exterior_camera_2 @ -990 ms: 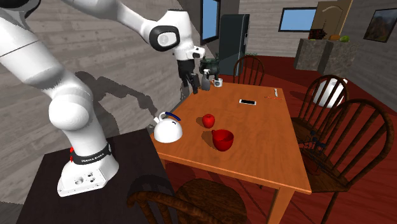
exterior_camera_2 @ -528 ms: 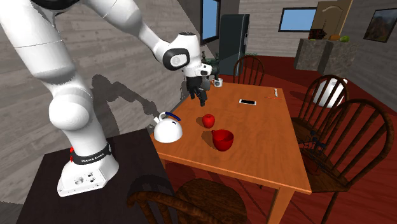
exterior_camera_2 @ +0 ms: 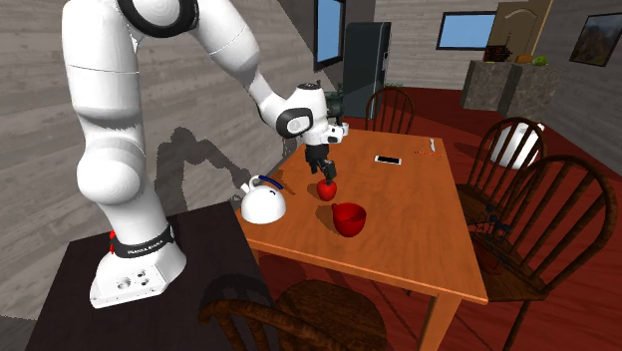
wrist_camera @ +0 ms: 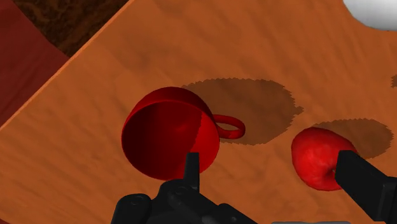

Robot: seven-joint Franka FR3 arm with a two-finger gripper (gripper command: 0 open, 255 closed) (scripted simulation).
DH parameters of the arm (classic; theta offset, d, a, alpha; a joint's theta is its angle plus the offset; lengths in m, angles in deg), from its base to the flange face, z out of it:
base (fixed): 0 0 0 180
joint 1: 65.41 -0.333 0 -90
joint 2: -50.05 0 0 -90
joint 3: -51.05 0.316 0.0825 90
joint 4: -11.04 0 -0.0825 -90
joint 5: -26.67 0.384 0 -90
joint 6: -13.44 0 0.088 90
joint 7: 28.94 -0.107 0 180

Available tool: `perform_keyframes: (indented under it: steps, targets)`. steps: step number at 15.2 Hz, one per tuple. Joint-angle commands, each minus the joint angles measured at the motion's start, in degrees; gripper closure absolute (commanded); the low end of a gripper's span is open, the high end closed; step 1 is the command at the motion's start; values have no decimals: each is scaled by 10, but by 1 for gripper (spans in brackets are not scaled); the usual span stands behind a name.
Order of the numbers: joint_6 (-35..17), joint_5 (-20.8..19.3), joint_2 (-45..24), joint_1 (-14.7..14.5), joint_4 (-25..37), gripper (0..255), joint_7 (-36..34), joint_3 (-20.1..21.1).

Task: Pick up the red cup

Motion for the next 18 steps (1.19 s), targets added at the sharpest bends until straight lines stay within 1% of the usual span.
perform_keyframes:
  steps: [1, 6, 10, 18]
  targets:
    - [-25, -9, -50, -4, 26, 0, -6, -3]
    - [-65, -23, -165, -17, 103, 0, -15, -15]
    - [-82, -30, -254, -26, 175, 0, -19, -23]
    - [-116, -30, -310, -27, 197, 0, -18, -24]
